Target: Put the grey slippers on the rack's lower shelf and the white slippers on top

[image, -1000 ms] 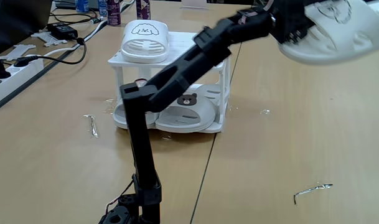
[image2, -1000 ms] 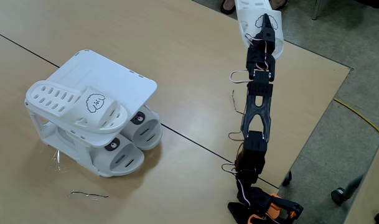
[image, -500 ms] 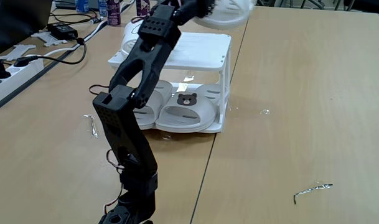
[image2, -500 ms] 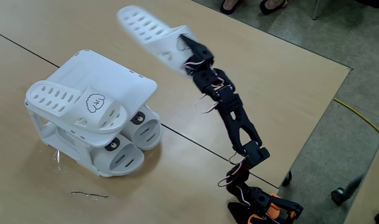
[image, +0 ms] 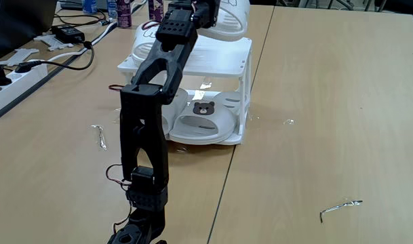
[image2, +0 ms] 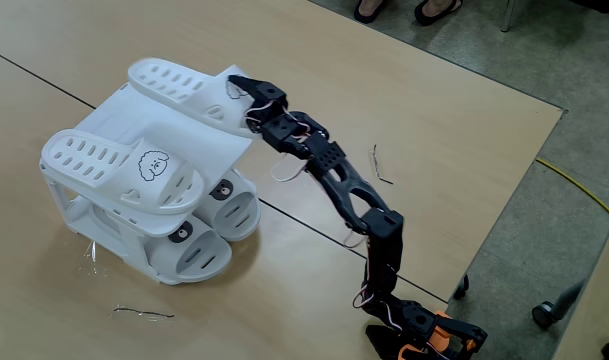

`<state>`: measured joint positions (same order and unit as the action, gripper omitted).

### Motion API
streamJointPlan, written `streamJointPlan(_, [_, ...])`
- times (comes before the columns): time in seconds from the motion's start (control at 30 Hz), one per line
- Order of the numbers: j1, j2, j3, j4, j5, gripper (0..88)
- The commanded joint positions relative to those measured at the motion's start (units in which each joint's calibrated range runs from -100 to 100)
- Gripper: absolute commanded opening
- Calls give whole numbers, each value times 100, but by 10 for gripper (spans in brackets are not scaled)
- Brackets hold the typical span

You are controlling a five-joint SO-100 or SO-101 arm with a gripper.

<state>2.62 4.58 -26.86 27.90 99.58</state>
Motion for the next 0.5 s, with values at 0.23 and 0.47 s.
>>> streamJointPlan(0.23, [-410, 2222, -3299, -63, 42, 8])
streamJointPlan(0.47, [-534, 2449, -3416, -55, 42, 8])
